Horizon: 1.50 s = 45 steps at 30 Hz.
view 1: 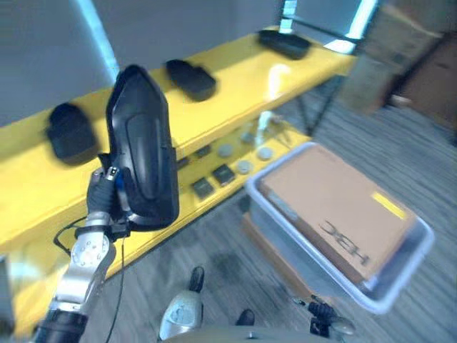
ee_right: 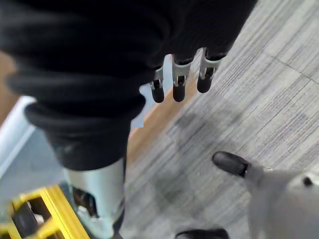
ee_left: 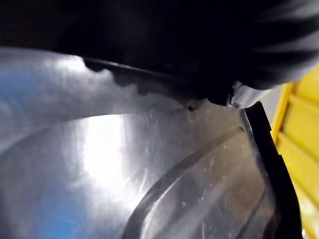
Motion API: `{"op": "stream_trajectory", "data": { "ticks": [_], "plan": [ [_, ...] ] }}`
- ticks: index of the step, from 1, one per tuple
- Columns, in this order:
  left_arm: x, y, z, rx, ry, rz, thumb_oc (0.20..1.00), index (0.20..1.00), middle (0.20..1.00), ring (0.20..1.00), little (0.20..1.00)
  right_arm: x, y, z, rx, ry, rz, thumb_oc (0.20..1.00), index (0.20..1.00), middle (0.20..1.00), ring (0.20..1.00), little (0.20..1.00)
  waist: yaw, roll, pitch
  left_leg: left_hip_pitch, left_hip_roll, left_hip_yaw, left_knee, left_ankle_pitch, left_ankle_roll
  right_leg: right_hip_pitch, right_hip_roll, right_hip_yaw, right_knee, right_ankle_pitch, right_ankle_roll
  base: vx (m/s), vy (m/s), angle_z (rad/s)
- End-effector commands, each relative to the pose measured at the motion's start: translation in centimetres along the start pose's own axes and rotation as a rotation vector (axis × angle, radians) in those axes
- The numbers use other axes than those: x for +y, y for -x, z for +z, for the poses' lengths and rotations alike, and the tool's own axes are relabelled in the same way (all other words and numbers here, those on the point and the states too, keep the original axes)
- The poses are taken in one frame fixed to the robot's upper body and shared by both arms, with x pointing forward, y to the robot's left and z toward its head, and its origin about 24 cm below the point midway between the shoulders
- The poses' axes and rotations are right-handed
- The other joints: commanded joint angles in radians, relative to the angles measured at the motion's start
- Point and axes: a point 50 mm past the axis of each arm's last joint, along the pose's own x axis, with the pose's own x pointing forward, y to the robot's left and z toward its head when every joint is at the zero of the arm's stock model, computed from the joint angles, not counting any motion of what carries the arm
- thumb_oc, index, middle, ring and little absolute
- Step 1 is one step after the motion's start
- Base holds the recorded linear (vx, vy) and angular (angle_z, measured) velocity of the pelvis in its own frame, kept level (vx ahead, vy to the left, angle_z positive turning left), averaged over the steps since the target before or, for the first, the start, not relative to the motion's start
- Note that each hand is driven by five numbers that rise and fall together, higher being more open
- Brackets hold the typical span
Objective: Move parts from the plastic box to the shelf.
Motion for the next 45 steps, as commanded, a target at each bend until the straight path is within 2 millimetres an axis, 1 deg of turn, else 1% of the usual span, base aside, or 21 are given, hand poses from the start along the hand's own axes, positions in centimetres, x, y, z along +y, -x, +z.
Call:
{"op": "stream_trajectory", "data": {
  "ticks": [1,5,7,10,13,14,16,17,18,19,21,23,24,26,29,32,33,37,40,43,45],
  "plan": [
    [1.0,-1.9,5.2,-0.287,0.032,0.057,0.2,0.2,0.2,0.2,0.2,0.6,0.6,-2.3,0.057,0.102,0.015,1.0,1.0,1.0,1.0,1.0,-0.064,0.004,-0.025,0.043,-0.034,0.034,-0.052,0.19,0.019,0.005,0.0,0.072,0.041,-0.019,0.156,0.02,0.056,1.36],
    [2.1,-1.2,4.9,-0.263,-0.004,0.127,0.2,0.2,0.2,0.2,0.2,1.2,0.3,-1.9,0.079,0.26,0.035,1.0,1.0,1.0,1.0,1.0,-0.022,0.005,-0.027,0.049,-0.071,0.049,-0.058,0.18,0.03,0.028,-0.008,0.029,0.033,-0.018,0.16,0.06,0.136,1.2],
    [2.9,-0.5,4.4,-0.234,-0.021,0.107,0.2,0.2,0.2,0.2,0.2,1.4,0.0,-1.8,0.108,0.249,0.029,1.0,1.0,1.0,1.0,1.0,0.028,0.007,-0.038,0.073,-0.104,0.013,-0.065,0.162,0.051,0.044,-0.021,0.006,0.053,-0.032,0.163,0.24,0.195,0.4],
    [4.0,0.0,4.1,-0.208,-0.027,0.121,0.2,0.2,0.2,0.2,0.2,2.2,-0.2,-1.1,0.098,0.266,0.052,1.0,1.0,1.0,1.0,1.0,0.067,0.005,-0.05,0.108,-0.132,-0.04,-0.058,0.119,0.085,0.055,-0.051,-0.005,0.091,-0.056,0.17,0.27,0.185,0.66],
    [4.2,-0.1,4.1,-0.204,-0.033,0.111,0.2,0.2,0.2,0.2,0.2,2.7,-0.2,-0.7,0.083,0.251,0.061,1.0,1.0,1.0,1.0,1.0,0.079,0.003,-0.057,0.122,-0.144,-0.066,-0.048,0.096,0.104,0.053,-0.077,-0.006,0.14,-0.08,0.178,0.22,0.134,0.27],
    [4.2,-0.3,4.1,-0.207,-0.039,0.105,0.2,0.2,0.2,0.2,0.2,2.8,-0.2,-0.5,0.074,0.224,0.052,1.0,1.0,1.0,1.0,1.0,0.081,0.001,-0.06,0.128,-0.152,-0.073,-0.04,0.083,0.118,0.052,-0.102,-0.001,0.19,-0.09,0.191,0.21,0.168,0.32],
    [3.8,-1.0,4.4,-0.213,-0.041,0.096,0.2,0.2,0.2,0.2,0.2,2.7,-0.2,-0.4,0.068,0.183,0.045,1.0,1.0,1.0,1.0,1.0,0.06,0.004,-0.055,0.143,-0.172,-0.077,-0.03,0.061,0.156,-0.002,-0.167,0.04,0.37,-0.033,0.23,0.21,0.22,0.1],
    [3.7,-1.1,4.4,-0.214,-0.04,0.096,0.2,0.2,0.2,0.2,0.2,2.7,-0.2,-0.3,0.066,0.181,0.044,1.0,1.0,1.0,1.0,1.0,0.06,0.003,-0.055,0.141,-0.177,-0.075,-0.029,0.058,0.162,-0.018,-0.179,0.048,0.399,-0.031,0.236,0.18,0.248,0.09],
    [3.4,-1.6,4.4,-0.214,-0.036,0.094,0.2,0.2,0.2,0.2,0.2,2.5,-0.1,-0.6,0.07,0.169,0.044,1.0,1.0,1.0,1.0,1.0,0.021,0.022,-0.039,0.161,-0.179,-0.092,-0.018,0.037,0.186,-0.088,-0.202,0.109,0.568,0.016,0.24,0.14,0.229,0.14],
    [3.1,-1.9,4.4,-0.216,-0.029,0.097,0.2,0.2,0.2,0.2,0.2,2.3,0.0,-0.9,0.079,0.16,0.039,1.0,1.0,1.0,1.0,1.0,0.003,0.024,-0.027,0.168,-0.191,-0.099,-0.014,0.026,0.203,-0.146,-0.212,0.164,0.669,0.018,0.245,0.08,0.217,0.12],
    [2.4,-2.5,4.5,-0.227,-0.024,0.107,0.2,0.2,0.2,0.2,0.2,1.5,0.1,-1.8,0.095,0.144,0.037,1.0,1.0,1.0,1.0,1.0,-0.064,0.043,0.008,0.176,-0.183,-0.131,-0.004,0.029,0.216,-0.292,-0.117,0.257,0.736,0.066,0.214,-0.01,0.022,0.26],
    [2.1,-2.7,4.5,-0.227,-0.023,0.11,0.2,0.2,0.2,0.2,0.2,1.2,0.1,-2.1,0.101,0.15,0.038,1.0,1.0,1.0,1.0,1.0,-0.087,0.041,0.02,0.182,-0.187,-0.15,-0.002,0.026,0.214,-0.318,-0.09,0.279,0.715,0.075,0.21,0.13,-0.143,0.69],
    [1.0,-2.9,4.7,-0.229,-0.018,0.087,0.2,0.2,0.2,0.2,0.2,0.5,0.2,-2.8,0.114,0.146,0.035,1.0,1.0,1.0,1.0,1.0,-0.138,0.008,0.04,0.198,-0.212,-0.23,0.0,0.019,0.199,-0.325,-0.02,0.341,0.461,0.104,0.21,0.24,-0.265,0.76],
    [0.4,-2.7,4.5,-0.225,-0.01,0.077,0.2,0.2,0.2,0.2,0.2,0.4,0.3,-3.3,0.126,0.147,0.03,1.0,1.0,1.0,1.0,1.0,-0.163,-0.01,0.045,0.21,-0.227,-0.274,0.012,0.007,0.198,-0.328,0.012,0.39,0.37,0.131,0.215,0.24,-0.221,1.11],
    [-0.1,-2.4,4.4,-0.213,-0.003,0.079,0.2,0.2,0.2,0.2,0.2,0.0,0.3,-3.5,0.145,0.168,0.027,1.0,1.0,1.0,1.0,1.0,-0.162,-0.025,0.031,0.231,-0.23,-0.296,-0.006,0.018,0.185,-0.249,0.023,0.383,0.245,0.115,0.197,0.18,-0.115,0.99],
    [-0.1,-2.4,4.4,-0.213,-0.003,0.079,0.2,0.2,0.2,0.2,0.2,0.0,0.3,-3.5,0.145,0.168,0.027,1.0,1.0,1.0,1.0,1.0,-0.163,-0.025,0.032,0.232,-0.23,-0.297,-0.007,0.018,0.185,-0.248,0.023,0.383,0.244,0.116,0.197,0.11,-0.089,0.28],
    [-0.5,-2.0,3.4,-0.158,0.003,0.101,0.2,0.2,0.2,0.2,0.2,-0.9,0.2,-3.4,0.182,0.227,0.009,1.0,1.0,1.0,1.0,1.0,-0.144,-0.045,-0.014,0.212,-0.198,-0.234,0.021,0.017,0.153,-0.112,0.044,0.388,0.096,0.055,0.159,0.33,-0.269,0.1],
    [-0.7,-2.0,3.3,-0.157,0.007,0.083,0.2,0.2,0.2,0.2,0.2,-1.3,0.3,-3.5,0.184,0.211,-0.014,1.0,1.0,1.0,1.0,1.0,-0.159,-0.057,0.0,0.141,-0.143,-0.096,0.144,-0.004,0.118,-0.085,0.021,0.351,0.071,0.051,0.15,0.08,-0.076,0.23],
    [-1.1,-2.1,3.6,-0.177,-0.003,0.057,0.2,0.2,0.2,0.2,0.2,-1.7,0.2,-3.4,0.178,0.207,-0.02,1.0,1.0,1.0,1.0,1.0,-0.172,-0.047,0.005,0.139,0.004,-0.089,0.098,0.061,0.068,-0.081,-0.006,0.327,0.083,0.031,0.141,0.0,0.211,0.62],
    [-1.2,-2.2,3.8,-0.182,-0.003,0.033,0.2,0.2,0.2,0.2,0.2,-2.0,0.3,-3.6,0.172,0.182,-0.033,1.0,1.0,1.0,1.0,1.0,-0.18,-0.036,0.005,0.145,0.073,-0.092,0.069,0.113,0.039,-0.074,-0.026,0.324,0.09,0.018,0.142,0.0,0.215,0.03],
    [-1.4,-2.4,4.0,-0.19,-0.024,0.01,0.2,0.2,0.2,0.2,0.2,-2.2,0.2,-3.1,0.163,0.138,-0.048,1.0,1.0,1.0,1.0,1.0,-0.185,-0.017,0.004,0.183,0.071,-0.099,0.034,0.092,0.04,-0.092,-0.058,0.32,0.115,0.014,0.158,-0.02,0.328,0.12]
  ]
}}
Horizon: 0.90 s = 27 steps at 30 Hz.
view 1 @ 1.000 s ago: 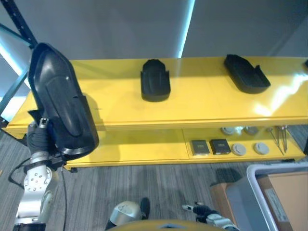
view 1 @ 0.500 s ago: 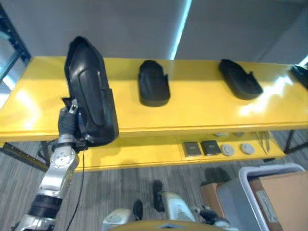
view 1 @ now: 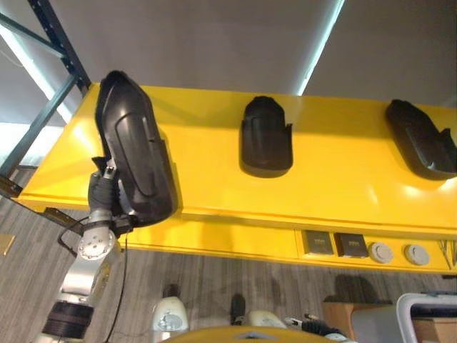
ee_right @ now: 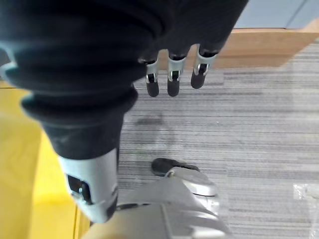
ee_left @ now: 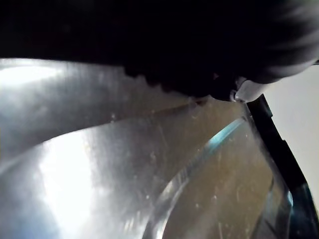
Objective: Move parts from the plastic box to the shelf.
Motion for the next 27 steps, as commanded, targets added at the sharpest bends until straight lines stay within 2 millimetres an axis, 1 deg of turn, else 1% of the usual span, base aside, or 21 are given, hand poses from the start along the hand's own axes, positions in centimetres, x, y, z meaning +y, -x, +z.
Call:
{"op": "stream_trajectory", "data": {
  "ticks": [1,4,8,9,10,11,12,13,14,15,16,17,20,23,27],
  "plan": [
    [-0.6,-1.0,4.8,-0.246,0.02,-0.041,0.2,0.2,0.2,0.2,0.2,-1.5,0.2,-1.2,0.034,-0.049,-0.049,1.0,1.0,1.0,1.0,1.0,0.004,0.02,-0.047,0.041,-0.043,0.002,-0.088,0.101,0.021,-0.044,-0.03,0.032,0.03,0.024,0.104,-0.01,0.288,0.06],
    [-0.7,-1.1,4.7,-0.23,-0.012,-0.038,0.2,0.2,0.2,0.2,0.2,-1.4,0.1,-1.0,0.025,-0.094,-0.038,1.0,1.0,1.0,1.0,1.0,-0.004,0.032,-0.038,0.057,-0.054,0.007,-0.095,0.094,0.023,-0.055,-0.058,0.034,0.052,0.032,0.121,-0.01,0.222,0.06],
    [0.6,-1.5,3.9,-0.165,-0.066,0.02,0.2,0.2,0.2,0.2,0.2,-0.4,0.3,-1.0,-0.003,0.001,0.004,1.0,1.0,1.0,1.0,1.0,-0.014,0.034,-0.031,0.082,-0.084,0.027,-0.12,0.07,0.04,-0.056,-0.099,0.044,0.031,0.066,0.161,-0.01,0.156,-0.05],
    [1.3,-2.0,3.1,-0.104,-0.156,0.032,0.2,0.2,0.2,0.2,0.2,-0.1,0.3,-0.8,-0.01,0.028,0.014,1.0,1.0,1.0,1.0,1.0,-0.018,0.033,-0.035,0.092,-0.094,0.034,-0.136,0.066,0.046,-0.051,-0.109,0.042,0.012,0.078,0.175,0.0,0.092,-0.12],
    [1.5,-2.0,3.1,-0.104,-0.178,0.038,0.2,0.2,0.2,0.2,0.2,-0.1,0.3,-0.8,-0.01,0.04,0.016,1.0,1.0,1.0,1.0,1.0,-0.018,0.032,-0.036,0.094,-0.095,0.036,-0.139,0.065,0.047,-0.051,-0.11,0.042,0.009,0.079,0.176,0.01,0.079,-0.15],
    [2.0,-2.5,3.0,-0.096,-0.224,0.058,0.2,0.2,0.2,0.2,0.2,-0.1,0.4,-0.7,-0.011,0.068,0.017,1.0,1.0,1.0,1.0,1.0,-0.021,0.031,-0.041,0.098,-0.095,0.042,-0.146,0.066,0.048,-0.047,-0.112,0.041,0.001,0.082,0.179,0.03,0.041,-0.11],
    [2.8,-3.3,2.8,-0.064,-0.305,0.065,0.2,0.2,0.2,0.2,0.2,-0.3,0.4,-0.7,-0.007,0.103,0.017,1.0,1.0,1.0,1.0,1.0,-0.029,0.03,-0.05,0.103,-0.095,0.052,-0.152,0.065,0.047,-0.042,-0.114,0.039,-0.011,0.083,0.183,0.04,0.038,-0.1],
    [3.2,-3.7,3.0,-0.059,-0.337,0.077,0.2,0.2,0.2,0.2,0.2,-0.5,0.5,-0.7,-0.003,0.115,0.016,1.0,1.0,1.0,1.0,1.0,-0.033,0.029,-0.054,0.105,-0.094,0.057,-0.155,0.065,0.046,-0.04,-0.113,0.039,-0.015,0.083,0.184,0.06,0.037,-0.11],
    [3.9,-4.6,2.9,-0.007,-0.383,0.089,0.2,0.2,0.2,0.2,0.2,-0.8,0.5,-0.8,0.004,0.138,0.011,1.0,1.0,1.0,1.0,1.0,-0.043,0.029,-0.062,0.107,-0.091,0.068,-0.156,0.065,0.046,-0.037,-0.112,0.04,-0.021,0.081,0.184,0.04,0.021,-0.11],
    [3.9,-4.7,2.9,-0.007,-0.387,0.09,0.2,0.2,0.2,0.2,0.2,-0.8,0.5,-0.8,0.005,0.139,0.011,1.0,1.0,1.0,1.0,1.0,-0.043,0.029,-0.063,0.107,-0.09,0.069,-0.156,0.065,0.046,-0.037,-0.112,0.041,-0.022,0.081,0.185,0.04,0.023,-0.07],
    [4.2,-5.0,2.8,0.009,-0.453,0.096,0.2,0.2,0.2,0.2,0.2,-1.0,0.6,-0.9,0.015,0.148,0.004,1.0,1.0,1.0,1.0,1.0,-0.049,0.029,-0.067,0.108,-0.089,0.074,-0.156,0.065,0.045,-0.037,-0.111,0.042,-0.024,0.08,0.185,0.05,0.032,-0.12],
    [6.0,-7.4,2.8,0.103,-0.525,0.123,0.2,0.2,0.2,0.2,0.2,-2.1,0.8,-1.3,0.032,0.194,-0.007,1.0,1.0,1.0,1.0,1.0,-0.084,0.033,-0.078,0.108,-0.078,0.097,-0.147,0.063,0.045,-0.041,-0.103,0.06,-0.019,0.071,0.184,0.06,0.033,-0.09],
    [7.5,-9.1,2.9,0.171,-0.578,0.168,0.2,0.2,0.2,0.2,0.2,-3.1,0.9,-1.6,0.043,0.222,-0.018,1.0,1.0,1.0,1.0,1.0,-0.11,0.038,-0.084,0.105,-0.069,0.113,-0.141,0.063,0.039,-0.047,-0.096,0.075,-0.016,0.062,0.181,0.04,0.007,-0.13],
    [8.0,-10.0,2.4,0.237,-0.571,0.205,0.2,0.2,0.2,0.2,0.2,-3.6,0.9,-1.7,0.051,0.237,-0.022,1.0,1.0,1.0,1.0,1.0,-0.129,0.039,-0.085,0.101,-0.063,0.124,-0.136,0.063,0.037,-0.053,-0.088,0.089,-0.013,0.057,0.177,0.04,-0.016,-0.21],
    [8.0,-10.8,2.0,0.28,-0.635,0.215,0.2,0.2,0.2,0.2,0.2,-3.9,0.9,-2.1,0.058,0.241,-0.03,1.0,1.0,1.0,1.0,1.0,-0.15,0.039,-0.083,0.1,-0.055,0.138,-0.129,0.062,0.036,-0.057,-0.079,0.107,-0.009,0.048,0.171,0.05,-0.017,-0.19]
  ]
}}
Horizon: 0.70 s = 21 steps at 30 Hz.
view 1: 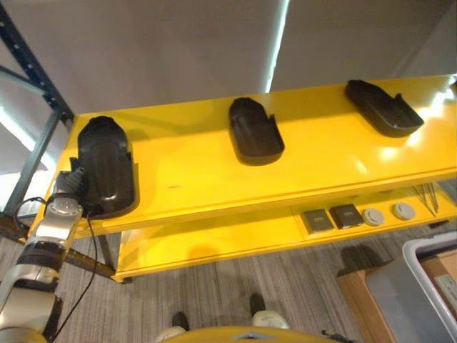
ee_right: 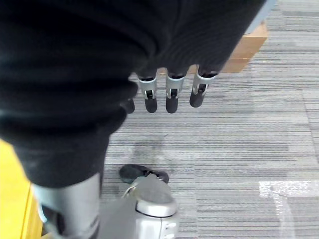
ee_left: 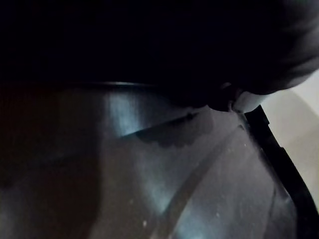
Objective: Move parts from the plastic box to the shelf.
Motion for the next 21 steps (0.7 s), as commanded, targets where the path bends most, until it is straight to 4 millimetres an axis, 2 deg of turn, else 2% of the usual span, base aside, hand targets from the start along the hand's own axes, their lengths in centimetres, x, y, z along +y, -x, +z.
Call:
{"op": "stream_trajectory", "data": {
  "ticks": [1,8,14,21],
  "plan": [
    [2.4,-0.9,4.4,-0.123,-0.001,0.088,0.2,0.2,0.2,0.2,0.2,-0.7,-0.1,0.1,-0.008,0.044,-0.01,1.0,1.0,1.0,1.0,1.0,0.012,0.003,0.003,-0.043,0.033,0.017,0.108,-0.058,0.026,-0.052,-0.017,0.018,0.127,-0.084,0.038,0.04,-0.001,-0.08],
    [1.9,-1.4,3.6,-0.048,-0.05,0.1,0.2,0.2,0.2,0.2,0.2,-1.1,0.0,-0.1,-0.005,0.051,-0.012,1.0,1.0,1.0,1.0,1.0,-0.008,0.001,0.02,-0.062,0.039,0.026,0.134,-0.062,0.027,-0.066,-0.01,0.04,0.134,-0.088,0.031,0.02,0.011,-0.12],
    [2.9,-1.7,2.8,0.006,-0.127,0.165,0.2,0.2,0.2,0.2,0.2,-1.3,0.0,0.0,-0.032,0.077,-0.005,1.0,1.0,1.0,1.0,1.0,-0.022,-0.002,0.039,-0.076,0.043,0.03,0.154,-0.067,0.028,-0.076,-0.006,0.054,0.142,-0.093,0.026,0.02,0.014,-0.09],
    [5.8,-2.1,2.9,0.036,-0.175,0.262,0.2,0.2,0.2,0.2,0.2,-2.7,0.2,0.3,-0.035,0.088,-0.025,1.0,1.0,1.0,1.0,1.0,-0.041,-0.006,0.07,-0.099,0.05,0.035,0.178,-0.071,0.025,-0.094,-0.002,0.066,0.156,-0.103,0.021,0.0,0.022,-0.03]
  ]
}}
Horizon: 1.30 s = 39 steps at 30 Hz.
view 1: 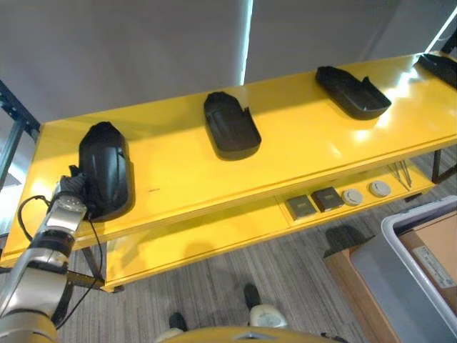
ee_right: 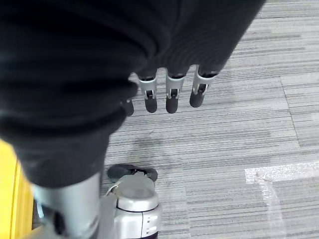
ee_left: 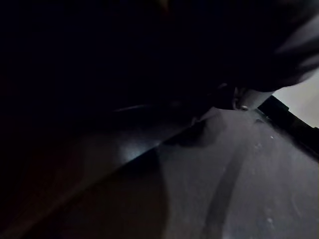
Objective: Move parts from the plastic box to the shelf.
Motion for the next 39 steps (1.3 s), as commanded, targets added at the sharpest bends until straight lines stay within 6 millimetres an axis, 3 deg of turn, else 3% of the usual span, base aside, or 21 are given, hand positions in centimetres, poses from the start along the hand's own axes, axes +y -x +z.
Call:
{"op": "stream_trajectory", "data": {
  "ticks": [1,9,10,11,17,24,29,33,35,37,38,39],
  "plan": [
    [4.9,-0.8,2.4,-0.051,-0.032,0.197,0.2,0.2,0.2,0.2,0.2,-1.5,0.2,-0.1,0.012,0.066,-0.021,1.0,1.0,1.0,1.0,1.0,-0.011,-0.013,0.033,-0.083,0.046,-0.021,0.179,-0.069,0.039,-0.03,-0.019,0.004,0.145,-0.114,0.032,0.0,0.0,0.0],
    [5.5,-0.9,4.0,-0.06,0.014,0.237,0.2,0.2,0.2,0.2,0.2,-1.7,0.0,1.0,-0.033,0.08,-0.021,1.0,1.0,1.0,1.0,1.0,-0.013,-0.027,0.073,-0.129,0.058,-0.029,0.203,-0.062,0.034,-0.067,-0.008,0.008,0.163,-0.118,0.02,-0.06,-0.016,-0.04],
    [5.5,-0.9,4.1,-0.06,0.019,0.237,0.407,0.407,0.407,0.407,0.407,-1.6,0.0,1.1,-0.036,0.083,-0.02,1.0,1.0,1.0,1.0,1.0,-0.012,-0.028,0.074,-0.13,0.058,-0.029,0.202,-0.06,0.034,-0.067,-0.008,0.007,0.161,-0.117,0.02,0.0,0.0,0.0],
    [5.4,-0.8,4.1,-0.057,0.028,0.236,1.0,1.0,1.0,1.0,1.0,-1.5,0.0,1.1,-0.039,0.086,-0.019,1.0,1.0,1.0,1.0,1.0,-0.011,-0.029,0.075,-0.129,0.058,-0.03,0.2,-0.059,0.033,-0.065,-0.007,0.006,0.159,-0.117,0.019,0.0,0.0,0.0],
    [5.3,-0.7,4.4,-0.068,0.11,0.26,1.0,1.0,1.0,1.0,1.0,-1.0,-0.1,1.0,-0.035,0.095,-0.008,1.0,1.0,1.0,1.0,1.0,-0.002,-0.032,0.066,-0.108,0.059,-0.03,0.185,-0.053,0.03,-0.037,-0.009,-0.006,0.141,-0.115,0.019,0.0,0.0,0.0],
    [7.0,0.5,7.8,-0.295,0.124,0.331,1.0,1.0,1.0,1.0,1.0,0.0,0.0,0.4,-0.012,0.096,0.001,1.0,1.0,1.0,1.0,1.0,0.024,-0.021,0.022,-0.054,0.052,-0.035,0.152,-0.052,0.028,0.023,-0.019,-0.031,0.111,-0.11,0.024,0.04,-0.007,0.07],
    [9.4,3.1,10.9,-0.551,0.14,0.332,1.0,1.0,1.0,1.0,1.0,0.7,0.0,-0.2,0.009,0.081,0.002,1.0,1.0,1.0,1.0,1.0,0.06,-0.007,-0.013,-0.023,0.049,-0.044,0.125,-0.05,0.027,0.058,-0.028,-0.052,0.091,-0.106,0.027,0.04,0.007,0.08],
    [10.1,6.2,12.7,-0.759,0.204,0.244,1.0,1.0,1.0,1.0,1.0,1.3,0.0,-0.5,0.014,0.06,0.0,1.0,1.0,1.0,1.0,1.0,0.086,-0.003,-0.023,-0.006,0.045,-0.052,0.11,-0.053,0.026,0.081,-0.034,-0.068,0.082,-0.108,0.029,0.01,0.007,0.14],
    [9.6,7.6,12.9,-0.825,0.252,0.151,1.0,1.0,1.0,1.0,1.0,1.6,0.0,-0.5,0.018,0.052,-0.001,1.0,1.0,1.0,1.0,1.0,0.096,-0.001,-0.027,0.0,0.042,-0.057,0.104,-0.054,0.026,0.09,-0.036,-0.074,0.076,-0.108,0.03,0.0,0.008,0.1],
    [7.5,9.4,12.4,-0.873,0.361,-0.052,1.0,1.0,1.0,1.0,1.0,2.2,0.0,-0.6,0.021,0.039,0.001,1.0,1.0,1.0,1.0,1.0,0.117,-0.002,-0.03,0.003,0.04,-0.067,0.101,-0.054,0.024,0.1,-0.04,-0.084,0.072,-0.107,0.032,0.01,0.012,0.17],
    [5.4,10.7,11.1,-0.88,0.432,-0.157,1.0,1.0,1.0,1.0,1.0,2.7,0.0,-0.7,0.024,0.026,0.002,1.0,1.0,1.0,1.0,1.0,0.132,-0.002,-0.029,0.006,0.036,-0.078,0.099,-0.056,0.024,0.109,-0.043,-0.092,0.067,-0.105,0.034,0.02,0.016,0.18],
    [4.6,11.2,10.4,-0.889,0.457,-0.187,1.0,1.0,1.0,1.0,1.0,3.0,0.0,-0.8,0.024,0.02,0.001,1.0,1.0,1.0,1.0,1.0,0.137,-0.002,-0.03,0.008,0.034,-0.082,0.097,-0.057,0.025,0.112,-0.044,-0.094,0.064,-0.104,0.035,0.02,0.016,0.12]
  ]
}}
